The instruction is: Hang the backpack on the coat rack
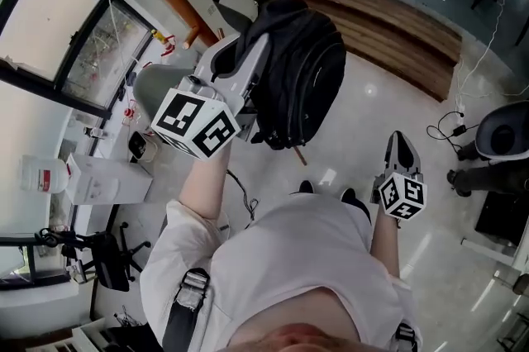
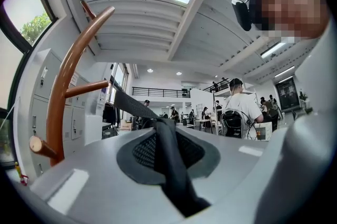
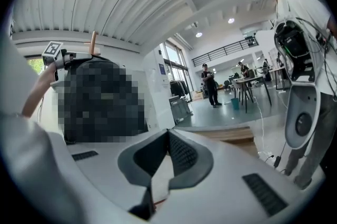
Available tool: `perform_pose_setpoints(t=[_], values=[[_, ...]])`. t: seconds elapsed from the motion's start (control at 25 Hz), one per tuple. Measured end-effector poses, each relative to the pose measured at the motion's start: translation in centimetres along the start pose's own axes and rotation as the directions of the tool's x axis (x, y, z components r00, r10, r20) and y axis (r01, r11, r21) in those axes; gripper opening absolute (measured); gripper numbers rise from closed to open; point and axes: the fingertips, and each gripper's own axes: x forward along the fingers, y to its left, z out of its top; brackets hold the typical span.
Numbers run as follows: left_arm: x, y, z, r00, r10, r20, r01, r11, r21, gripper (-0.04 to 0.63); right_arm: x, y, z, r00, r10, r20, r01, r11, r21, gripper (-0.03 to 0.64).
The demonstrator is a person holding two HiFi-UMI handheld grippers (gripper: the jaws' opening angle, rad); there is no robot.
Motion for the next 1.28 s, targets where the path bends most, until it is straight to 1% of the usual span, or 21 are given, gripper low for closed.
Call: perform_pose_setpoints(t=[0.16,0.24,0.48,0.64,0.84,0.92,1.08,1.28], values=[[0.7,0.7,1.1,0.999,0.045,-0.001,-0.045,0.999,0.012,0.057,1.9,-0.7,0.6,0.997,0.066,-0.031,-0.067,0.997,-0.024,0.008],[1.1,0.8,1.7,0.998,0.060,0.002,-0.060,0.998,0.000,0.057,2.7,-1.4,1.0,0.996,0.087,-0.037,-0.088,0.996,-0.032,0.009],[1.8,1.6,3.8,0.995,0.102,0.006,-0.102,0.995,0.002,0.057,4.1,-2.6,0.8,0.992,0.118,-0.044,-0.119,0.993,-0.006,0.009],[2.5,2.0,5.3,0.993,0.119,0.015,-0.119,0.993,0.021,0.058,4.8,-2.8,0.4,0.988,0.142,-0.058,-0.142,0.990,0.004,0.009],[2.8,4.2,6.5,0.988,0.153,0.027,-0.153,0.988,0.027,0.058,5.3,-3.0,-0.2,0.985,0.154,-0.073,-0.153,0.988,0.022,0.008],[3.0,5.1,6.8,0.986,0.163,0.033,-0.164,0.986,0.021,0.058,5.5,-3.1,-0.4,0.984,0.159,-0.078,-0.157,0.987,0.025,0.009],[3.4,6.2,7.0,0.980,0.196,0.038,-0.195,0.981,-0.016,0.058,5.6,-3.9,-0.9,0.982,0.169,-0.090,-0.166,0.985,0.038,0.009],[3.8,7.7,6.7,0.977,0.210,0.028,-0.209,0.977,-0.050,0.058,5.7,-4.0,-1.1,0.981,0.167,-0.096,-0.164,0.986,0.041,0.009]])
